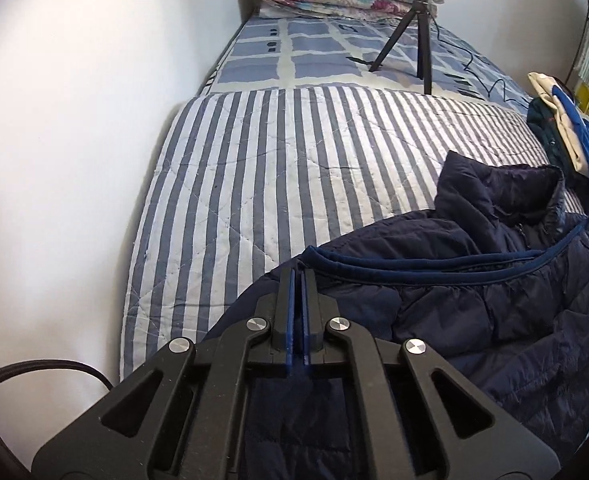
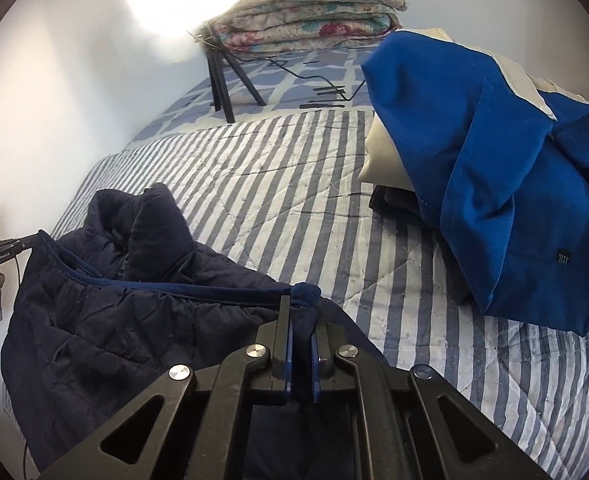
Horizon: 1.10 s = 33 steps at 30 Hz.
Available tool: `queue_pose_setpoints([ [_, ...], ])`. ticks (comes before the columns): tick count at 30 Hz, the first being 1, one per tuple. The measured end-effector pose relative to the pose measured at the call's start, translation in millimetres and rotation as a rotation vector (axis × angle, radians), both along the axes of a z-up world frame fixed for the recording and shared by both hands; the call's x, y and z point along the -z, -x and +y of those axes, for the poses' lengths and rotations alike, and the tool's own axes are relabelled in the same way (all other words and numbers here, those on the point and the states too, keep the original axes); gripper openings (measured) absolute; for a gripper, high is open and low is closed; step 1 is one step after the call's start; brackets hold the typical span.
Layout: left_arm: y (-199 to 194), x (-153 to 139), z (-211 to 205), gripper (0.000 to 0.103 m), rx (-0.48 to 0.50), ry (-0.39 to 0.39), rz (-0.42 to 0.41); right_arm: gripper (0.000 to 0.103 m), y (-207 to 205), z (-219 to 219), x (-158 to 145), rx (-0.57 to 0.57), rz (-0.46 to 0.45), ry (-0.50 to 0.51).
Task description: Fold large clothes
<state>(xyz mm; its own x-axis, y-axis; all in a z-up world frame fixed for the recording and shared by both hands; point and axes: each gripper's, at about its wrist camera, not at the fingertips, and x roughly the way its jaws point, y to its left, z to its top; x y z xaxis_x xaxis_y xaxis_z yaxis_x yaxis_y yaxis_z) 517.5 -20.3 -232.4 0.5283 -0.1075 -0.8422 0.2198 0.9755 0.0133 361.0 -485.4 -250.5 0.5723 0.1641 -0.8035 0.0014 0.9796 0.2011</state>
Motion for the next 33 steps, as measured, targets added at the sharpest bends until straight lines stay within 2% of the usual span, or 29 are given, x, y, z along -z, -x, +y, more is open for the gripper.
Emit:
queue_pose_setpoints([
  [4,-13,18,3,0.000,-0.059,-0.003,0.018,0.003,-8,-5,13,0.045,0.032,0.024],
  [8,-27,33,19,0.000,-0.168,-0.013,0.042,0.003,-11,0,17,0.041,0.053,0.078],
  [10,-25,27,27,0.000,-0.184,0.008,0.030,0.011,-10,2,13,0.043,0.061,0.101],
  [11,-21,19,29,0.000,-0.181,0.022,0.013,0.024,-6,3,7,0.059,0.048,0.130],
  [12,-16,10,29,0.000,-0.164,0.022,-0.012,0.028,-2,4,0,0.065,0.029,0.157],
  [14,-2,-9,24,0.000,-0.123,0.027,-0.052,0.028,9,11,-14,0.052,-0.013,0.194],
  [16,14,-26,10,0.000,-0.029,0.097,-0.053,0.028,23,24,-30,0.008,-0.067,0.177],
  [18,30,-35,-19,0.000,0.085,0.114,-0.039,0.028,39,44,-39,-0.069,-0.103,0.124],
  [20,43,-35,-51,0.000,0.187,0.094,-0.014,0.028,53,69,-39,-0.151,-0.103,0.115],
  [23,53,-17,-103,0.000,0.327,0.091,0.072,0.028,68,99,-28,-0.238,-0.081,0.125],
  [28,41,26,-151,0.000,0.365,-0.034,0.156,0.027,75,108,9,-0.258,0.003,0.149],
  [31,22,42,-160,0.000,0.318,-0.108,0.135,0.026,76,96,19,-0.230,0.017,0.102],
  [33,7,45,-158,0.000,0.273,-0.062,0.142,0.025,78,91,21,-0.208,0.011,0.091],
])
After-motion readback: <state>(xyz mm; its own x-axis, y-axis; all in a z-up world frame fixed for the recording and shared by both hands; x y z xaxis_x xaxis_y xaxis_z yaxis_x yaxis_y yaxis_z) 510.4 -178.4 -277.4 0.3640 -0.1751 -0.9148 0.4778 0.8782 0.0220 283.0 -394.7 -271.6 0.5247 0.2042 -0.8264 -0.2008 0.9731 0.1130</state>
